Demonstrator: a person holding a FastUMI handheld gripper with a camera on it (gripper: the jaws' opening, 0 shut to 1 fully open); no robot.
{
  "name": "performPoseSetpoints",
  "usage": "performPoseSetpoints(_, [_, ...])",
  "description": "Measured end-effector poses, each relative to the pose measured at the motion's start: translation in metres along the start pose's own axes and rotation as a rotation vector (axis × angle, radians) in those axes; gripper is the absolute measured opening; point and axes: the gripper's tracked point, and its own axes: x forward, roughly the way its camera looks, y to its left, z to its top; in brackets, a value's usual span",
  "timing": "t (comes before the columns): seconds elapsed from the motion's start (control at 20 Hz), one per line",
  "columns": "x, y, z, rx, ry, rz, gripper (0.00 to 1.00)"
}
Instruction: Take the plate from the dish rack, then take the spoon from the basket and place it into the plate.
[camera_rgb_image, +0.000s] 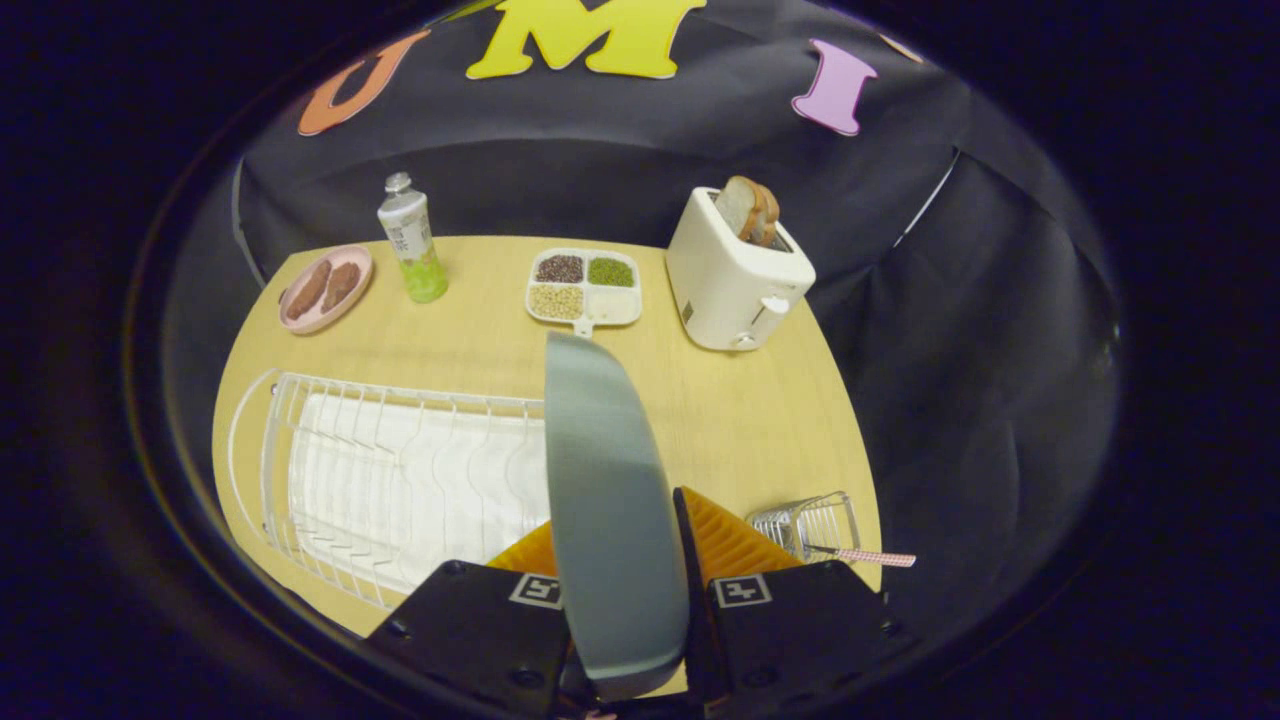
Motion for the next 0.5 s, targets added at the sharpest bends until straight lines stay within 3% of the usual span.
performPoseSetpoints(0.2, [-0.043,0.004,-0.038,0.020,-0.067,0.174,0.38])
performPoseSetpoints(0.5, [-0.055,-0.007,-0.152,0.092,-0.038,0.389,0.38])
